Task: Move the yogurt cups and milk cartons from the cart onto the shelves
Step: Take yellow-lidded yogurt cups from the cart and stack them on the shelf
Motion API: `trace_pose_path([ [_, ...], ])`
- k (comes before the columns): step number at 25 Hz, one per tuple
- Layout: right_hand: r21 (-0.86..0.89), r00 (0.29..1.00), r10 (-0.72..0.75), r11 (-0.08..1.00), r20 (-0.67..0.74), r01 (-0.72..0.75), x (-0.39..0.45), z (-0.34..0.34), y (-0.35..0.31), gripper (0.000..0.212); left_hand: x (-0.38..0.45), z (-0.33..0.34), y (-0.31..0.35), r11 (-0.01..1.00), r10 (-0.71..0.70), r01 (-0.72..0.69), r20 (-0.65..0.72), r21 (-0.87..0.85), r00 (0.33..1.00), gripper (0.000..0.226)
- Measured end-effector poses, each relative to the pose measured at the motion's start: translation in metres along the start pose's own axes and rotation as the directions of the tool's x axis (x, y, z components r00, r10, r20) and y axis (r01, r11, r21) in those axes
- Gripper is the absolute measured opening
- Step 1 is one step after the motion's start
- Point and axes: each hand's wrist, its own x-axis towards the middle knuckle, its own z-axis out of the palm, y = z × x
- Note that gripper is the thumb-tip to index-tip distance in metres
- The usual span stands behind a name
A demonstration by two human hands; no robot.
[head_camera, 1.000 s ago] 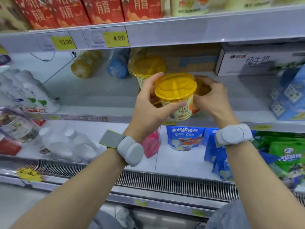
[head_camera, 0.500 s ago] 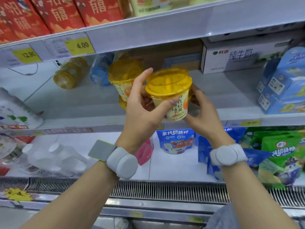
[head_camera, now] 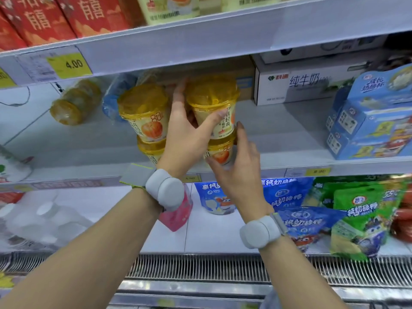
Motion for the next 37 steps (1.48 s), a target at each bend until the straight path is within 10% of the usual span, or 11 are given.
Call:
trace_pose_path([
  [19, 0.023, 0.993, 0.051, 0.999, -0.106, -0.049, 0.000, 0.005, -0.003, 0.103, 0.006, 0.000, -0.002, 0.988, -0.084, 0.085, -0.011, 0.126, 0.996, 0.116],
  [37, -0.139, 0.989, -0.077, 0.989, -0.124, 0.059, -0.003, 0.012, 0.004, 0.106, 0.012, -0.014, -0.015, 0.976, -0.189, 0.170, 0.140, 0.134, 0.972, 0.097],
])
